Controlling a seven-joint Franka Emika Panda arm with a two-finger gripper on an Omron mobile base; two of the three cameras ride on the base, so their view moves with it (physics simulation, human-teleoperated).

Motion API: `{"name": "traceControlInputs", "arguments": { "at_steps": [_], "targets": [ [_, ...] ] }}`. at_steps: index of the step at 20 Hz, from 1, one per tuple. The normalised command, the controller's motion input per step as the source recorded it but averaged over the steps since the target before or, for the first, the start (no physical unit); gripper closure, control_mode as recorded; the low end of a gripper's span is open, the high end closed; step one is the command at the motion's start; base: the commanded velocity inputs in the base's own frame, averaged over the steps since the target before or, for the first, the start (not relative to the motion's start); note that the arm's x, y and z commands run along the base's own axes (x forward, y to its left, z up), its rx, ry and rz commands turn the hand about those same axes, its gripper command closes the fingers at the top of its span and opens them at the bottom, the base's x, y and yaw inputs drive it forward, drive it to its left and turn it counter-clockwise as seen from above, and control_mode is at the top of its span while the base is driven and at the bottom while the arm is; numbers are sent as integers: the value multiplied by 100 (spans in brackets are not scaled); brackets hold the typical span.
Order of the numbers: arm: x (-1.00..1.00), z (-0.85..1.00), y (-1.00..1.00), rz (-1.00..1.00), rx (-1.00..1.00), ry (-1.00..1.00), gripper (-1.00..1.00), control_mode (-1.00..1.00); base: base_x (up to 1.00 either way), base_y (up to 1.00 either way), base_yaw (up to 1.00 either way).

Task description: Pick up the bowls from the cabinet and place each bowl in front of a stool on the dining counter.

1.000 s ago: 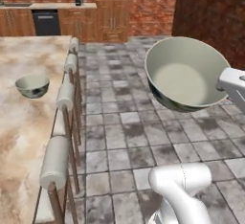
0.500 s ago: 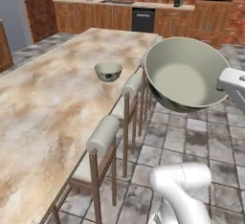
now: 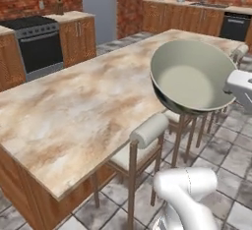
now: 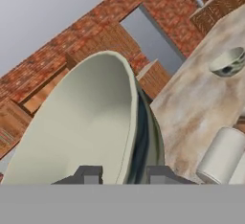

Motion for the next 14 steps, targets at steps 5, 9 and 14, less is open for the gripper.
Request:
{"name": "traceControlInputs", "arguments": {
  "at_steps": [5,9,14],
  "targets": [
    [0,0,0,0,0,0,100,100,65,-11,48],
    [0,0,0,0,0,0,100,100,65,-26,45],
    [0,0,0,0,0,0,100,100,47,-49,44]
  ]
}}
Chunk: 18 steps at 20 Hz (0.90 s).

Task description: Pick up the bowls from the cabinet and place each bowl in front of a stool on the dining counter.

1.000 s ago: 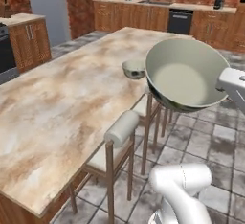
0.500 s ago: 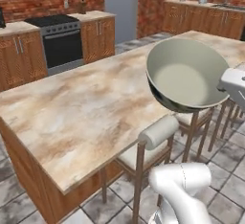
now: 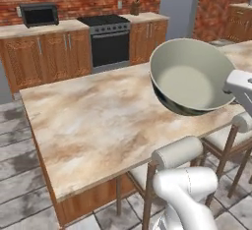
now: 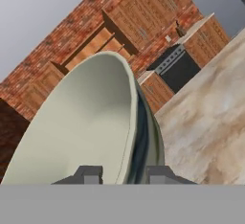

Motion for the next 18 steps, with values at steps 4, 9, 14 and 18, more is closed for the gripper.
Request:
{"name": "traceControlInputs", "arguments": {
  "at_steps": [4,9,14,18],
  "targets": [
    [0,0,0,0,0,0,100,100,19,-55,44],
    [0,0,0,0,0,0,100,100,45,-35,43],
    [0,0,0,0,0,0,100,100,64,-28,43],
    [0,0,0,0,0,0,100,100,61,-35,44]
  ]
}}
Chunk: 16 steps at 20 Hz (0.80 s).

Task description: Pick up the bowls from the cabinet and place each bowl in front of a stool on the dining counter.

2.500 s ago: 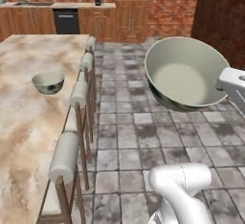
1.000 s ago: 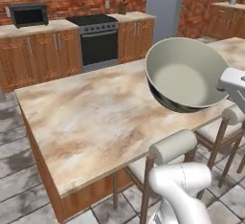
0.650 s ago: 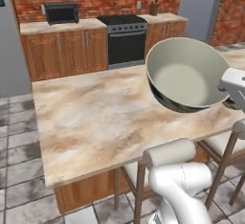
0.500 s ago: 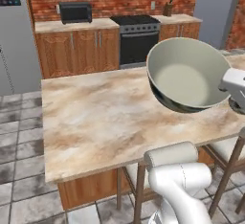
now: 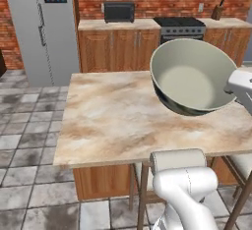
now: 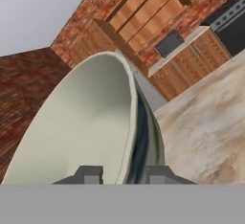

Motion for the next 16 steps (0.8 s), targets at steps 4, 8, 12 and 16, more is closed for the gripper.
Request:
{"name": "traceControlInputs", "arguments": {
  "at_steps": [4,8,12,16],
  "targets": [
    [0,0,0,0,0,0,100,100,52,-48,42],
    [0,0,0,0,0,0,100,100,39,-32,29],
    [0,0,0,0,0,0,100,100,34,2,3],
    [0,0,0,0,0,0,100,100,32,6,0]
  ]
}}
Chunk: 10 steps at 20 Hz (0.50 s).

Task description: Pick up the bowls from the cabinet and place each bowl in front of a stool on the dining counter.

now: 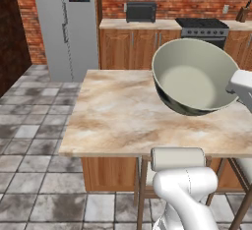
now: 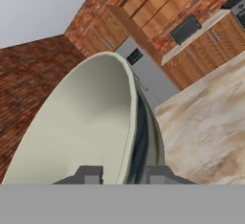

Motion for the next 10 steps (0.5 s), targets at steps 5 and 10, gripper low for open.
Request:
{"name": "traceControlInputs", "arguments": {
  "at_steps": [5,10],
  "targets": [
    [11,0,-1,-3,0,4,100,-100,24,0,-8],
    [49,0,-30,-18,0,34,100,-100,0,0,0]
  ]
}}
